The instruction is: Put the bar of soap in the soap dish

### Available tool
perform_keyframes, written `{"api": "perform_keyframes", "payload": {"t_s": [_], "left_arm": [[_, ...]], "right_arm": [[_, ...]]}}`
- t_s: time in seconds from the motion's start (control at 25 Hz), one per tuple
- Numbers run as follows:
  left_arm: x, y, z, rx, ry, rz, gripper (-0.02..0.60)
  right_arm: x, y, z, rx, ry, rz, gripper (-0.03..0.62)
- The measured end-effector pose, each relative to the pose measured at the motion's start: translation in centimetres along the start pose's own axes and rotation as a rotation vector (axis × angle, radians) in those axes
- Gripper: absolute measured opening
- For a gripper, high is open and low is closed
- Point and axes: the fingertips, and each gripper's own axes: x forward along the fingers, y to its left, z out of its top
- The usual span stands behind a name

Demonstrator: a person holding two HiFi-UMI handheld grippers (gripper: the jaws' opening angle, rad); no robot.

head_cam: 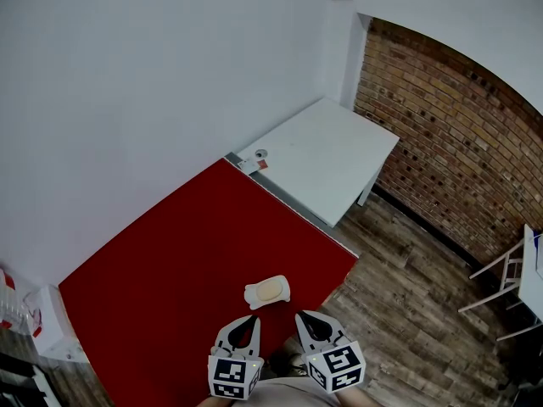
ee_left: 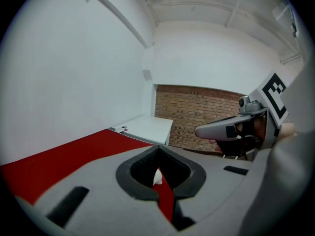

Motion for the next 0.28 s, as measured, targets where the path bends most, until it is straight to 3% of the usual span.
{"api": "perform_keyframes", "payload": {"t_s": [0.28], "left_arm": [[-0.43, -0.23, -0.17, -0.007, 0.002, 0.004, 0.008]], "right_arm": [[-0.54, 0.13, -0.18, -0.008, -0.001, 0.000, 0.005]]}}
